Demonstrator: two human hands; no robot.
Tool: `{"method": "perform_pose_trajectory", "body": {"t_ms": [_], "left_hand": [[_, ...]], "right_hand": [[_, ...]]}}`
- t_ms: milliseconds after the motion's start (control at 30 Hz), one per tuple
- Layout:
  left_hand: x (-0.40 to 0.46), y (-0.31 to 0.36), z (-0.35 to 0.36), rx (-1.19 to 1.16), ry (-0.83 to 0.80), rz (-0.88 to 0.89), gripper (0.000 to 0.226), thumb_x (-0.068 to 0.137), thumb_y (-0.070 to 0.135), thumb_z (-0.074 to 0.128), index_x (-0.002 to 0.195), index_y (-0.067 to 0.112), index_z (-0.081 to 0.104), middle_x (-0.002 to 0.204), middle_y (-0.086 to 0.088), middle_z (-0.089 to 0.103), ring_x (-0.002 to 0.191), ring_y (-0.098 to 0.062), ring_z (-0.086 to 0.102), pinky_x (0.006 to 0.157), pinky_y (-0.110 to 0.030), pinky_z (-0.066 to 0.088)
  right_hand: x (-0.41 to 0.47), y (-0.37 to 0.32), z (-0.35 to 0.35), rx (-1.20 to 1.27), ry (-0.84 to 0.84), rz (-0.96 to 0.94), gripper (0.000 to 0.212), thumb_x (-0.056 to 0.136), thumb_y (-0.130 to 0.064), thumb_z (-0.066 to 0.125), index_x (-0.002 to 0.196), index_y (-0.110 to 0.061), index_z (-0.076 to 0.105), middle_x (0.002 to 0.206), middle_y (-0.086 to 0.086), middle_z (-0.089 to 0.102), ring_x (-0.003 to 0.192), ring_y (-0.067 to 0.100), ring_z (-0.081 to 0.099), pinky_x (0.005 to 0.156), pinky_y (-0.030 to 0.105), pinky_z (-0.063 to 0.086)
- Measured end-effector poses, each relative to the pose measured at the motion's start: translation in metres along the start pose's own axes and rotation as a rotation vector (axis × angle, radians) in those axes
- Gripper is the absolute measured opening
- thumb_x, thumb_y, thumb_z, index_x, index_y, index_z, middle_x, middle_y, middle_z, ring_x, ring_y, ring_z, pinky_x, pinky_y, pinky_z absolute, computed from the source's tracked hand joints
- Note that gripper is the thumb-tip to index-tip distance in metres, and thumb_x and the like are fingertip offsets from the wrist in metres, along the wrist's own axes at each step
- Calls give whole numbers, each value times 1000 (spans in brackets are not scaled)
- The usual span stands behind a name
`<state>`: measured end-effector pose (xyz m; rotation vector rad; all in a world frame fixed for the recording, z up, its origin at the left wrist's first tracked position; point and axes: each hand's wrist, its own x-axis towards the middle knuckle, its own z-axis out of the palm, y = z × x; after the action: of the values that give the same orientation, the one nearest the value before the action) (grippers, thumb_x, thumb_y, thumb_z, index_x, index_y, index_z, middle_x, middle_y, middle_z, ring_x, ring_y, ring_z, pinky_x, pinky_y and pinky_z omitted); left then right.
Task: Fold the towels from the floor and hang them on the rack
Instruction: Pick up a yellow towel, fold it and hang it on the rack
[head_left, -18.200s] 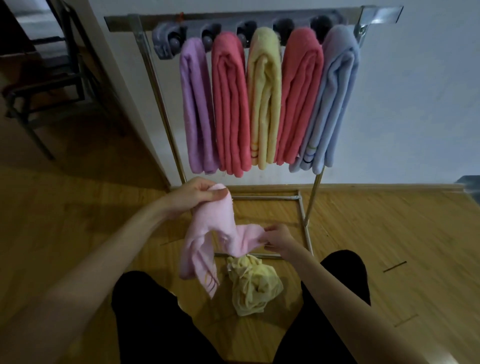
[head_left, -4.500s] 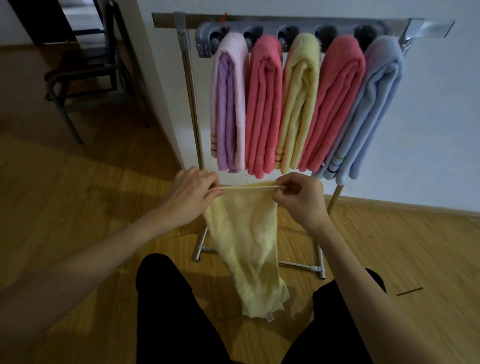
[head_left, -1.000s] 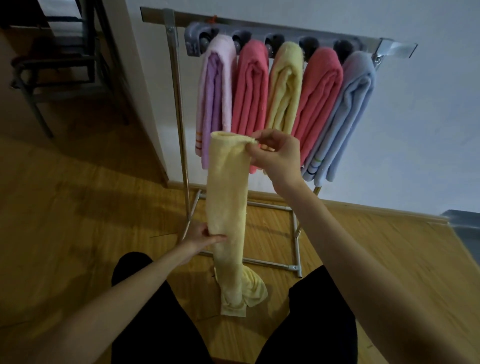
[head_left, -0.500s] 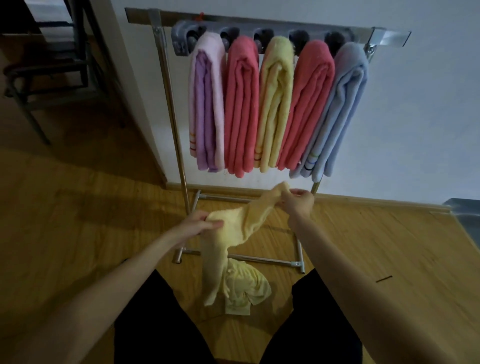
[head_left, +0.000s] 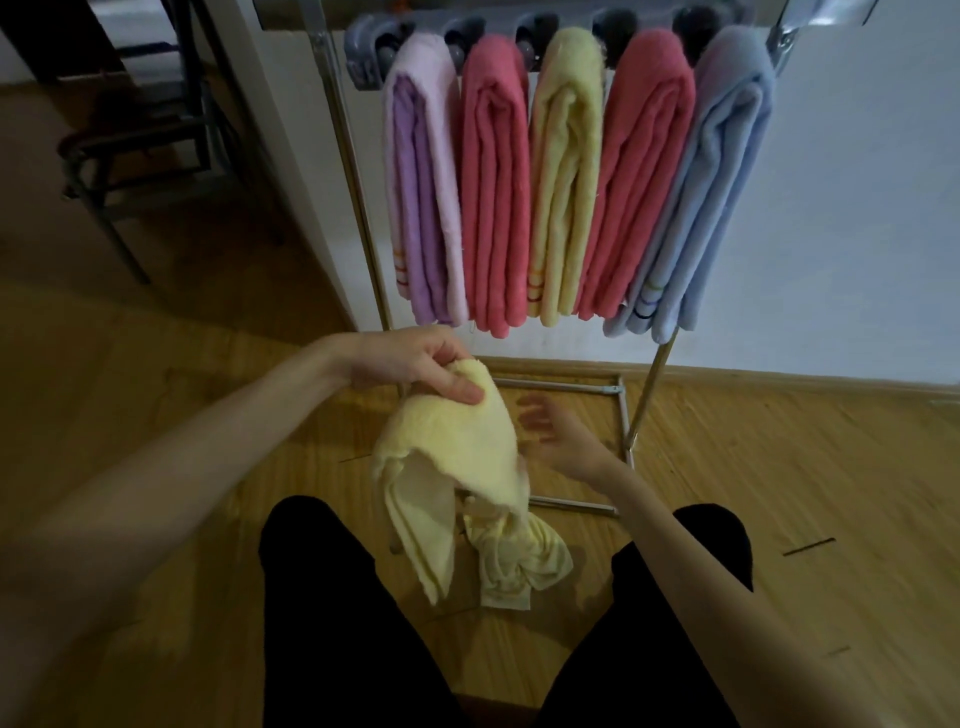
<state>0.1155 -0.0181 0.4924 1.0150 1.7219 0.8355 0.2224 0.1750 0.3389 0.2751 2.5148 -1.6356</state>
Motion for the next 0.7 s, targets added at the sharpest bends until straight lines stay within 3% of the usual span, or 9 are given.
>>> {"method": "perform_pose_trajectory", "body": {"t_ms": [67,133,233,300,433,533,600,700], "left_hand": [[2,7,0,-4,-35,12,25,82,18,60,98,0,66,88,-1,71,83,-17,67,72,-23,53],[4,11,-2,11,-53,34,20,84,15,60,95,-1,66,83,0,69,78,-14,66,69,-21,52],[4,15,-6,56,-70,52,15,87,11,60,93,-2,65,81,1,67,75,-13,64,67,-21,51],[4,14,-9,57,-54,58,19,86,12,61,94,-5,65,81,-2,67,75,-14,64,66,-21,51],[0,5,-12,51,-17,51,49,78,34,72,97,-11,64,87,-13,66,78,-21,64,66,-24,52],[-2,-6,-15,96,25,-3,66,67,53,77,91,-7,65,81,-8,64,74,-22,62,63,-26,48],[-6,-17,-19,131,14,-46,61,62,56,78,84,-1,67,77,-2,65,72,-18,62,60,-22,47],[-19,-34,-27,150,-46,-133,46,59,51,81,87,16,70,85,6,71,83,-13,68,69,-18,52]], "right_hand": [[-4,-25,-6,465,-124,-176,55,75,8,59,127,-1,48,121,14,58,117,32,55,94,39,48],[-8,-49,-12,710,-332,-245,63,64,7,51,127,4,47,121,21,56,117,35,52,101,44,42],[-9,-73,-17,671,-533,-300,67,67,-9,55,130,12,43,124,25,52,120,37,45,108,51,34],[-7,-76,-20,598,-616,-323,64,75,-17,64,126,18,44,120,23,54,115,36,48,102,50,37],[-9,-81,-24,498,-536,-228,48,71,-30,82,106,0,68,103,11,70,98,24,64,92,35,49],[-12,-86,-33,472,-473,-267,18,81,-11,71,99,-11,72,96,6,70,90,20,65,82,30,53],[-16,-90,-43,500,-463,-279,19,83,1,60,86,-14,71,83,1,69,77,15,65,70,24,52],[-20,-90,-59,576,-384,-216,11,79,0,59,79,-8,67,75,3,66,67,15,63,61,22,50]]}}
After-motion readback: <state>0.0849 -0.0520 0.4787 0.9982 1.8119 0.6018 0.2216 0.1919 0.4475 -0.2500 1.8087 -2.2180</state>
